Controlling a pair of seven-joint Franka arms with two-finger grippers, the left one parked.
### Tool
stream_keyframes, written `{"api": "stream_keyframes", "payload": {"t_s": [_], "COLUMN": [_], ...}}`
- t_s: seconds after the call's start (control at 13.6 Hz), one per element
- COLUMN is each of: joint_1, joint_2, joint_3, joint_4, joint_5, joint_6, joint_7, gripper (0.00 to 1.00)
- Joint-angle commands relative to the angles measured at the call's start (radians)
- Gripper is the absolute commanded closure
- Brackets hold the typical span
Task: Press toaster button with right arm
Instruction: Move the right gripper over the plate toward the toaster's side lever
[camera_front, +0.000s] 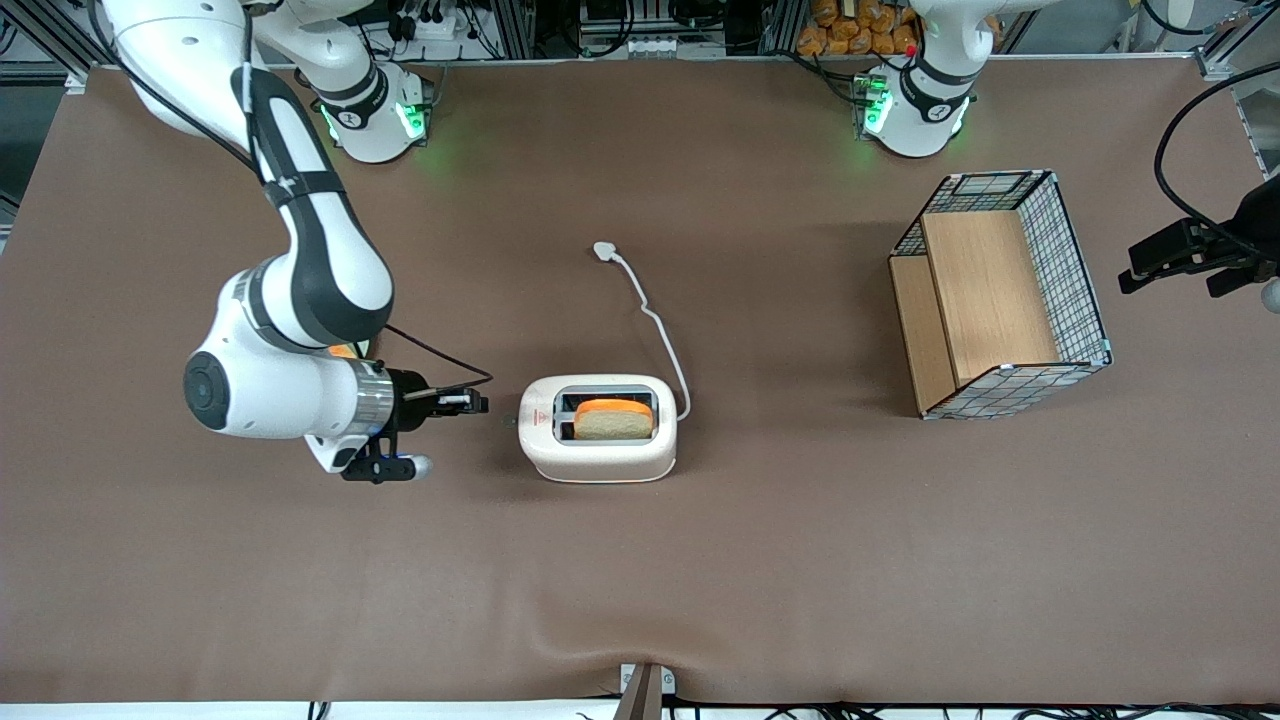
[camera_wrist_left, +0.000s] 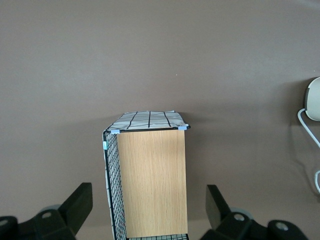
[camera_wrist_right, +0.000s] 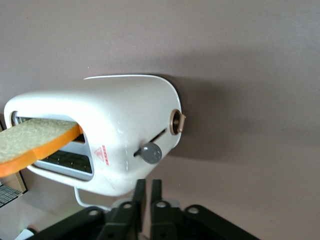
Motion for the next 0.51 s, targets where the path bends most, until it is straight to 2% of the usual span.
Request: {"api": "stream_keyframes", "payload": {"t_s": [0.0,0.44], "joint_1": [0.026,0.049], "joint_2": [0.032,0.063], "joint_3": [-0.008,-0.008], "joint_4": [0.028,0.020], "joint_5": [0.024,0.024], "joint_6": [0.029,0.094], "joint_7": [-0.009,-0.056], "gripper": [1.00,1.00]}}
